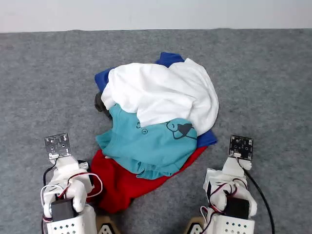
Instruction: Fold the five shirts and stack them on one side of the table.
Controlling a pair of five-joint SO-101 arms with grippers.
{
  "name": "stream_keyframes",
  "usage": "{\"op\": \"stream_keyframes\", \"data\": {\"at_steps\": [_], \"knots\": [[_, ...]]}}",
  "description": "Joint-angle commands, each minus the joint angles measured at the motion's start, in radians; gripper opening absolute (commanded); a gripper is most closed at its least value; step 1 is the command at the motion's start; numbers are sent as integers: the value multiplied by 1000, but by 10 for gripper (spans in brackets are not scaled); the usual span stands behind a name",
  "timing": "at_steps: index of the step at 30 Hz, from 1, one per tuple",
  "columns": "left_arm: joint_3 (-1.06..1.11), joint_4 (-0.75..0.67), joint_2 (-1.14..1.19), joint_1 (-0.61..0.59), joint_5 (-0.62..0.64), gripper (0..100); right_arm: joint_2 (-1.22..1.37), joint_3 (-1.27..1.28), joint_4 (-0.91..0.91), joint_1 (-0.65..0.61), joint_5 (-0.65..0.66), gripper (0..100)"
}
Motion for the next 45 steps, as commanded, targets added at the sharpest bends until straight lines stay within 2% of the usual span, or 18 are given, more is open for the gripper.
{"op": "stream_keyframes", "data": {"at_steps": [1, 29, 36, 38, 41, 45], "knots": [[-2, 6, -9, -5, 6, 8, -7, 15, 4, -5, 12, 9], [-2, 5, -9, 3, 2, 8, -7, 15, 4, -5, 12, 9], [-25, -132, -9, 48, -2, 8, -7, 15, 4, -5, 12, 9], [-59, -167, -9, 48, -31, 8, -7, 15, 4, -5, 12, 9], [-125, -192, -8, 49, -143, 9, -7, 15, 4, -5, 12, 9], [-269, -149, -5, 83, -160, 9, -7, 15, 4, -5, 12, 9]]}}
